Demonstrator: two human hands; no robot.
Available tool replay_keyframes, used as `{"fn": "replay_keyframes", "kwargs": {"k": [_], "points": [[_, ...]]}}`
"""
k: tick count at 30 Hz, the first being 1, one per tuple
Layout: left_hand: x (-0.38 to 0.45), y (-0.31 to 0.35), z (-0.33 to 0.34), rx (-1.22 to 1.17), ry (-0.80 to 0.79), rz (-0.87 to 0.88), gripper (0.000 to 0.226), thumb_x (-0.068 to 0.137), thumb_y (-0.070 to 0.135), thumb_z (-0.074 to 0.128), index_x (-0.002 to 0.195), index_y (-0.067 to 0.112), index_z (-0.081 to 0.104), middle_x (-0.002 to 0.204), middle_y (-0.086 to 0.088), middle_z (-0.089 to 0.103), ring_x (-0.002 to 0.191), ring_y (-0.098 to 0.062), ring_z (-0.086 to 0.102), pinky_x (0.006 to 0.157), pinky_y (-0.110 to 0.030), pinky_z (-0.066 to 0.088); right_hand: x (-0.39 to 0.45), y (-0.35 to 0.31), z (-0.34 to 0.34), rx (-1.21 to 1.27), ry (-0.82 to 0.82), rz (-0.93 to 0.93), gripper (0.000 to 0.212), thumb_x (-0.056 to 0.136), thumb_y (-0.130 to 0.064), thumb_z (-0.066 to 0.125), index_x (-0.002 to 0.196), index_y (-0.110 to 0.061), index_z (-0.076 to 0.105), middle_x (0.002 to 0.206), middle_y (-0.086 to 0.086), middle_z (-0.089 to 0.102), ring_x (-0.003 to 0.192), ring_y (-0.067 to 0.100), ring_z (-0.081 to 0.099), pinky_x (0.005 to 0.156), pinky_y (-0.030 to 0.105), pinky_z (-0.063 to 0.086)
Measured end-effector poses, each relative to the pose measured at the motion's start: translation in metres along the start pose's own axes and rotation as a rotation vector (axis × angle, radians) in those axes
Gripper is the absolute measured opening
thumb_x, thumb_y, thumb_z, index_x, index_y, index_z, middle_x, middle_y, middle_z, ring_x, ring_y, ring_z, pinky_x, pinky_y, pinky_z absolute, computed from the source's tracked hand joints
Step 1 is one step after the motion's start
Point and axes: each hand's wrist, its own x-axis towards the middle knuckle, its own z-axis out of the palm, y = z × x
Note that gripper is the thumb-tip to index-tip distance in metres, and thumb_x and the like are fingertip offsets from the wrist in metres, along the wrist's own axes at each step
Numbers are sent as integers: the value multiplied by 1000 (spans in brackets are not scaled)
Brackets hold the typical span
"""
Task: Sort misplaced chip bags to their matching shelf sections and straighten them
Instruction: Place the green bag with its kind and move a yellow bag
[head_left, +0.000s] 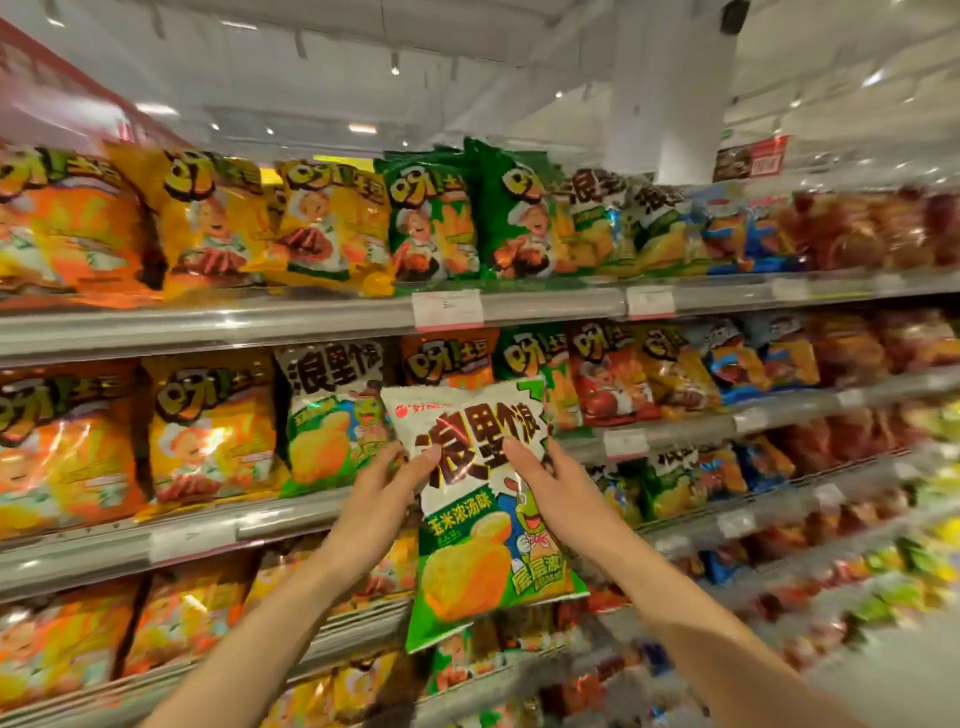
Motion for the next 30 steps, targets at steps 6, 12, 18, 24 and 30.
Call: {"fn": "replay_keyframes", "kwargs": {"k": [6,12,18,24,30], "points": [[41,3,122,30,-114,-36,94,81,64,59,154,17,25,151,3,36,137,-19,41,112,-39,35,4,47,-115,52,163,52,86,90,-68,45,157,-24,16,159,-9,28,145,15,27,114,35,24],[90,-13,209,79,-227,-59,61,85,68,57,131,33,38,138,17,46,124,-10,50,110,-38,40,27,83,-192,52,218,68,58,88,-68,48,136,-36,42,128,-25,54,115,-3,51,103,27,38],[157,-36,280,63,-242,-63,94,72,84,57,147,29,37,142,5,54,129,-24,53,108,-47,44,85,108,-258,45,265,119,42,87,-67,50,121,-43,44,116,-28,57,98,-9,52,85,21,43],[210,-43,312,32,-145,-61,49,94,51,54,138,32,45,116,20,64,83,18,63,60,-1,44,155,119,-294,-19,203,95,81,90,-67,45,154,-22,26,143,-13,46,122,11,45,102,32,33],[226,-40,325,10,-39,-76,44,93,47,55,133,44,37,109,25,62,75,23,60,57,1,43,207,132,-307,46,115,83,87,88,-69,47,156,-22,22,160,-1,30,145,22,31,115,41,28]]}}
